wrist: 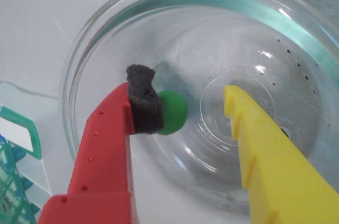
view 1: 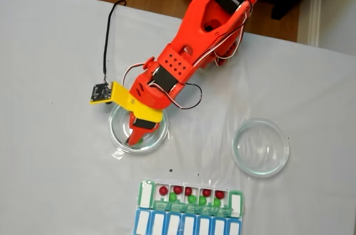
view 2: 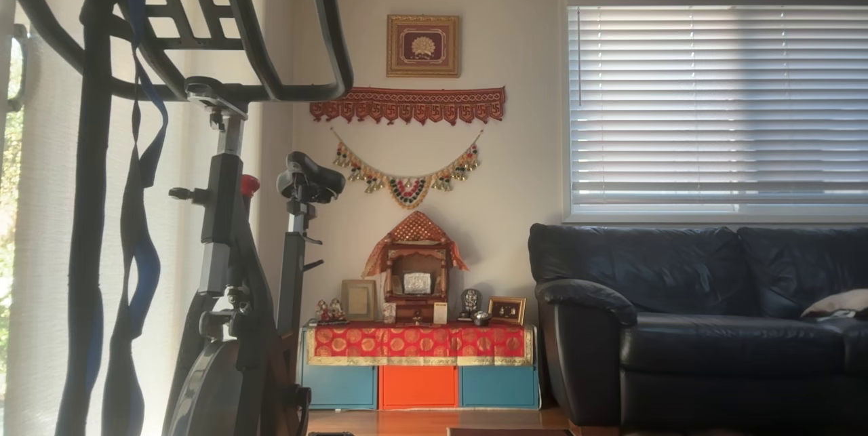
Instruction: Sort medicines into box.
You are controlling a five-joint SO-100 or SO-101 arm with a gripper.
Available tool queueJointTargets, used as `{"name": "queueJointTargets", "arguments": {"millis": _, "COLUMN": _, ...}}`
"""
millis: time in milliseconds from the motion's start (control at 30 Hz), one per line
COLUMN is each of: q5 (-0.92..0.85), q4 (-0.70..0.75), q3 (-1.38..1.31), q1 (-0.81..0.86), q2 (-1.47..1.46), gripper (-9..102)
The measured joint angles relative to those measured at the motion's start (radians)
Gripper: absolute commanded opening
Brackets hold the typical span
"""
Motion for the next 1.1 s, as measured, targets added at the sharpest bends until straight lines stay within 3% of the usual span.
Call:
{"name": "queueJointTargets", "arguments": {"millis": 600, "q5": 0.051, "q4": 0.089, "q3": 0.012, "q1": -0.089, "q2": 0.081, "gripper": 22}}
{"name": "queueJointTargets", "arguments": {"millis": 1100, "q5": 0.043, "q4": 0.118, "q3": -0.112, "q1": -0.1, "q2": -0.1, "gripper": 22}}
